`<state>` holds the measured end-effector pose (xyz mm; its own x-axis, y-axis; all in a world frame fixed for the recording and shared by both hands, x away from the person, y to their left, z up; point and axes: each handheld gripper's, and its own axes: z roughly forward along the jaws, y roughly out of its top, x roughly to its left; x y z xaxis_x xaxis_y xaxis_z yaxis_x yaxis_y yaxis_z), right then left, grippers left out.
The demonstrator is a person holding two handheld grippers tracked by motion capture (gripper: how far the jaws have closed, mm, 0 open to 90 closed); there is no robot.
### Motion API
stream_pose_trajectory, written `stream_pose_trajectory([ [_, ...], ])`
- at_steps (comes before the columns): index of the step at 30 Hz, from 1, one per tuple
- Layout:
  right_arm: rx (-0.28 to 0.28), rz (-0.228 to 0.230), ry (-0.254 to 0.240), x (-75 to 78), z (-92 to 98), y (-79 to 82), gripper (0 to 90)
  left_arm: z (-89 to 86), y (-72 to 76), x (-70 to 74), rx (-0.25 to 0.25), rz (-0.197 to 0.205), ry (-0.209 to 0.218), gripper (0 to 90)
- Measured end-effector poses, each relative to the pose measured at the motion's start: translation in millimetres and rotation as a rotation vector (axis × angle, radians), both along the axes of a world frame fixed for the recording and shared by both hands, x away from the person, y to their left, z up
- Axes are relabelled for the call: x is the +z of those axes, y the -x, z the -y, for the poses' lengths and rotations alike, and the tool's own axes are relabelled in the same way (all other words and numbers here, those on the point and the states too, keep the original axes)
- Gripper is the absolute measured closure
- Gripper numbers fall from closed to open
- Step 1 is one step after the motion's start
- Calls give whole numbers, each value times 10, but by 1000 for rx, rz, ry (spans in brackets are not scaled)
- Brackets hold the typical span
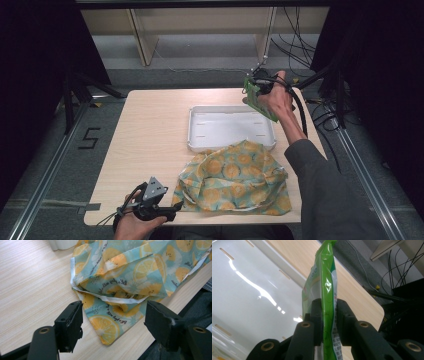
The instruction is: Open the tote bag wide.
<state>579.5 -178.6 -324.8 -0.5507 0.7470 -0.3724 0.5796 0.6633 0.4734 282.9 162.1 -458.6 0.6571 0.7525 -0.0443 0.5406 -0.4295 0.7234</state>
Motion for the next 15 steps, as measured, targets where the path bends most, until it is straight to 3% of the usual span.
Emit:
stream_pose_trajectory([
  [3,-7,5,3,-24,-11,-35,778,14,4,-9,15,5,20,303],
  [5,-12,4,4,-40,-15,-57,778,-5,-1,3,-4,0,-3,303],
  [8,-16,6,14,-65,-19,-84,777,15,2,-9,16,9,18,303],
  [15,-23,7,5,-112,-41,-144,777,8,7,3,-3,5,5,303],
])
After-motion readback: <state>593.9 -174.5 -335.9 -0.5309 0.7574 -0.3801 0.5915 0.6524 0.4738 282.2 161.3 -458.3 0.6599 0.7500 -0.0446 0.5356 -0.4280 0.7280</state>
